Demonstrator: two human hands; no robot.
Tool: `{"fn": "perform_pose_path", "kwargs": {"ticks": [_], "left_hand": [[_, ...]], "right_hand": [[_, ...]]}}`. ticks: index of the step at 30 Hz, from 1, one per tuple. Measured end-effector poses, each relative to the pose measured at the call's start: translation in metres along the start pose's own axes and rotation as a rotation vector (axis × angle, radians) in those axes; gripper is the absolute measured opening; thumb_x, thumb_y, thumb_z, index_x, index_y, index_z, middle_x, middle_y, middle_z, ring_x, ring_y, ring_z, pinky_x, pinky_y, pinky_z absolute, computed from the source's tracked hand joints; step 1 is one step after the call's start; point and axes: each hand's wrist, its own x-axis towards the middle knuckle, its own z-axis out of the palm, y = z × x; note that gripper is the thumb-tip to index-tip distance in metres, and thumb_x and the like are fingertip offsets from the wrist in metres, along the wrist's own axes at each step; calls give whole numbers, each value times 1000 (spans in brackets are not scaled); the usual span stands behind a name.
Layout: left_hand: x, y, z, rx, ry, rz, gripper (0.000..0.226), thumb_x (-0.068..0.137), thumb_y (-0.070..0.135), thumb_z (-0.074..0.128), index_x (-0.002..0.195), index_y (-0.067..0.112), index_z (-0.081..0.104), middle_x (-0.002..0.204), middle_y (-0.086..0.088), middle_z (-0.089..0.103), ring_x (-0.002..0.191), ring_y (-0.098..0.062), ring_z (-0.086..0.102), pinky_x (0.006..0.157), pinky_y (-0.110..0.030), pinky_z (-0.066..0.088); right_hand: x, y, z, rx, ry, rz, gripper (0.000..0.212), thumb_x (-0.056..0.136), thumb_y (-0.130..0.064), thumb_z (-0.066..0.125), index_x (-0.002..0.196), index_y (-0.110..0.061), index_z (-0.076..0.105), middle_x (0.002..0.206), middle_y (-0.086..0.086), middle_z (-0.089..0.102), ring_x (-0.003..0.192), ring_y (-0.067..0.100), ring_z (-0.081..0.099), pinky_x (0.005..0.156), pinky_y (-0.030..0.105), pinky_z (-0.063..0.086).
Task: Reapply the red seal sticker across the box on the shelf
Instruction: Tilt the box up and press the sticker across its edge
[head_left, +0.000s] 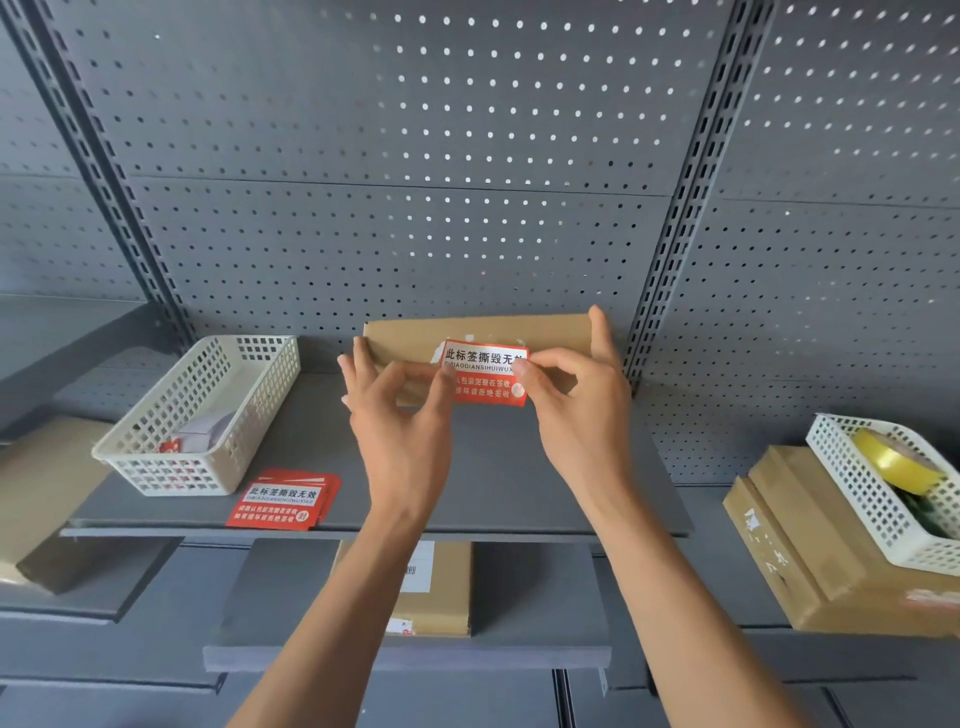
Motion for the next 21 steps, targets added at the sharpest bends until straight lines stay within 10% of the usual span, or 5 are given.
{"fn": "perform_pose_path", "kwargs": {"ticks": [21], "left_hand": [[16,-9,27,179,143,34,29,92,41,64,69,24,64,151,-1,35,138,-24,31,111,-37,28]], "right_hand": [[9,-2,22,-205,217,64,23,92,-41,60,76,-24,63,150,-5,32,129,36,35,90,48,42]]}}
